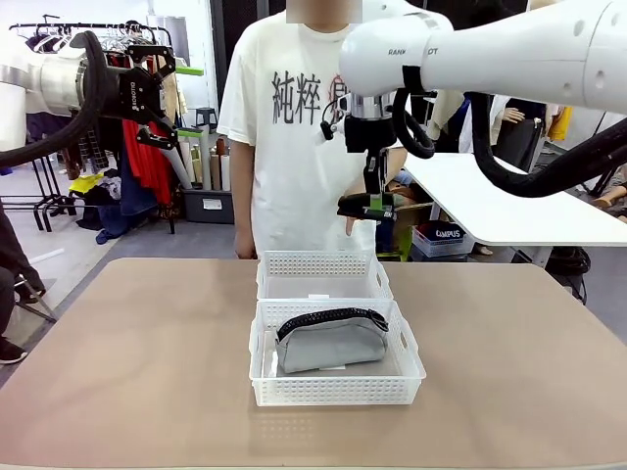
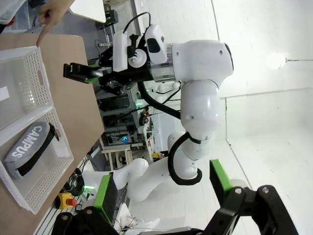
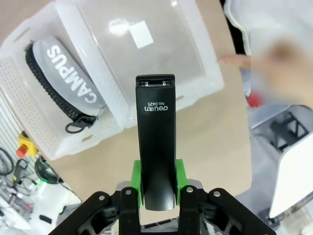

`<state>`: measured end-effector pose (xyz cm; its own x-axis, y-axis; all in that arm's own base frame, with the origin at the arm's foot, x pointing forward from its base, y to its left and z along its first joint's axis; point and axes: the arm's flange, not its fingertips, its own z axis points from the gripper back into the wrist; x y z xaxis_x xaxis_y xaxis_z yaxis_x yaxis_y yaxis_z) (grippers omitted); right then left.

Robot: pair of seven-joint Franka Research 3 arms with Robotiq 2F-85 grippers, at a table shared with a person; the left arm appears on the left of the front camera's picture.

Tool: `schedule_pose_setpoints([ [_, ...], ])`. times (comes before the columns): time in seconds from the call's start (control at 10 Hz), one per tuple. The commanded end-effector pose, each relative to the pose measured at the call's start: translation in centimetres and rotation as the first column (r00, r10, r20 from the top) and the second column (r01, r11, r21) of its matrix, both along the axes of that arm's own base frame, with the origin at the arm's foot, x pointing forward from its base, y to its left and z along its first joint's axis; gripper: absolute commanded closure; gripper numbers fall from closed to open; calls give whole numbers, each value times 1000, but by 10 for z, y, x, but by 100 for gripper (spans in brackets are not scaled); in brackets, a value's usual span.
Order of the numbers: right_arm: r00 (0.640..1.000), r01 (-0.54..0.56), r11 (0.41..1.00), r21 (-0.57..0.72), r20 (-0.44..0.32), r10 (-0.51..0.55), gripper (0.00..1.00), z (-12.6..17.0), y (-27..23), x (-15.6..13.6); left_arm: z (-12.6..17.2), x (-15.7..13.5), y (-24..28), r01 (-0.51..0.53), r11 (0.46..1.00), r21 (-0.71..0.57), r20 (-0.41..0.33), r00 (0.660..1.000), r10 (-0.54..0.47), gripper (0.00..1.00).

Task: Distribute items into two baskets.
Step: Place the picked Stapler into the Organizing basket as instructed by the person.

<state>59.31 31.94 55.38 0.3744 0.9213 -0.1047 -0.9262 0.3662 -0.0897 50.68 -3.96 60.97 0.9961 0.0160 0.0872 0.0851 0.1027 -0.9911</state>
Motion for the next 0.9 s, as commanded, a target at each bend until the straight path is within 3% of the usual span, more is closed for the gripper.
schedule_pose_setpoints([
  [0.0,996,-83,996,17,22,82,100,-11,4,-4,1,-2,2,7,1000,-4,-1,1000,-7,0],
  [0.3,996,-91,994,60,-8,91,100,-15,10,-3,1,-2,2,7,1000,-4,-1,1000,-7,0],
  [0.8,997,-78,997,17,4,78,100,-22,13,1,1,-2,2,7,1000,-4,-1,1000,-7,0],
])
